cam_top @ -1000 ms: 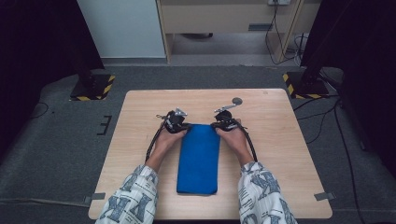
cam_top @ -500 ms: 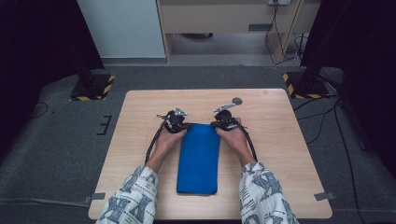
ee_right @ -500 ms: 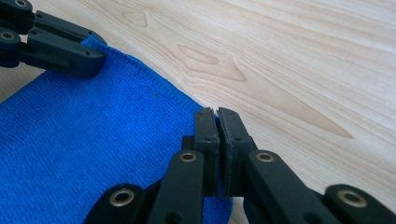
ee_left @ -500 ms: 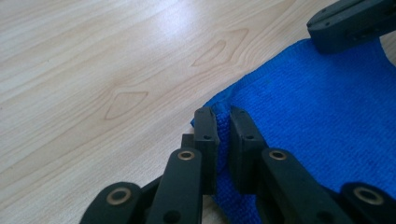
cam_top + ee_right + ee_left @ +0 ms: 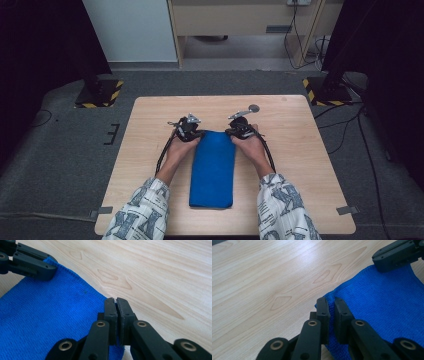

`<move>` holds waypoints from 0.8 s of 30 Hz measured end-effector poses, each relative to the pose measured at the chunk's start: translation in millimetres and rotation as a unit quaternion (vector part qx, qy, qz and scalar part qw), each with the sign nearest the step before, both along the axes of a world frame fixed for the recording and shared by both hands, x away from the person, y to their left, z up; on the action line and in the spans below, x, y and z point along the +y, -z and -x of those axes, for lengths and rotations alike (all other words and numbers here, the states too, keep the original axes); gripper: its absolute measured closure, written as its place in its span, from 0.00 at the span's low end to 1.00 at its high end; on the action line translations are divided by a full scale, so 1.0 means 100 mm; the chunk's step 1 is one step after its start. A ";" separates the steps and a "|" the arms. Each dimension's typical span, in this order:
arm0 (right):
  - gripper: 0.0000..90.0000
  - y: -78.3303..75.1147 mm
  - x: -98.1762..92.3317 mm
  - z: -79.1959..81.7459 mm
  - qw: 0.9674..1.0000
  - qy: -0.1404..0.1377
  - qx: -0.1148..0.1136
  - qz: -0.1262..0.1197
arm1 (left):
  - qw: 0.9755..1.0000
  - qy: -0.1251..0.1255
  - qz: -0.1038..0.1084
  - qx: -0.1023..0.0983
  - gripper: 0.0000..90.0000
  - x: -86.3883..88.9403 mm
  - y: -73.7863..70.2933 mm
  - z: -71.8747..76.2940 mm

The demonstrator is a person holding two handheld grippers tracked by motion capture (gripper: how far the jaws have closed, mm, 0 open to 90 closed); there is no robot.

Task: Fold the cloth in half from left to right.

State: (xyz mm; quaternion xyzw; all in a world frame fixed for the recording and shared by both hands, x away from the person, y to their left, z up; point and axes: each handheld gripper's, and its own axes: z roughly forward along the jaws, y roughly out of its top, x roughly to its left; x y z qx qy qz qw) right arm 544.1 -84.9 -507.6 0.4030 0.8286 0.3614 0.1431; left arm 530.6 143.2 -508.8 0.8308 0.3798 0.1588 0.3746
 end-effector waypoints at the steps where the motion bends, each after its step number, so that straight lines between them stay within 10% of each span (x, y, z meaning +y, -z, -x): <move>1: 0.97 -0.01 0.01 0.00 1.000 0.002 0.001 -0.003 | 1.000 -0.002 0.001 0.000 0.93 0.00 -0.01 0.00; 24: 0.97 -0.21 0.01 0.01 0.999 -0.013 -0.033 -0.031 | 0.999 -0.020 0.002 -0.031 0.94 0.09 -0.31 0.10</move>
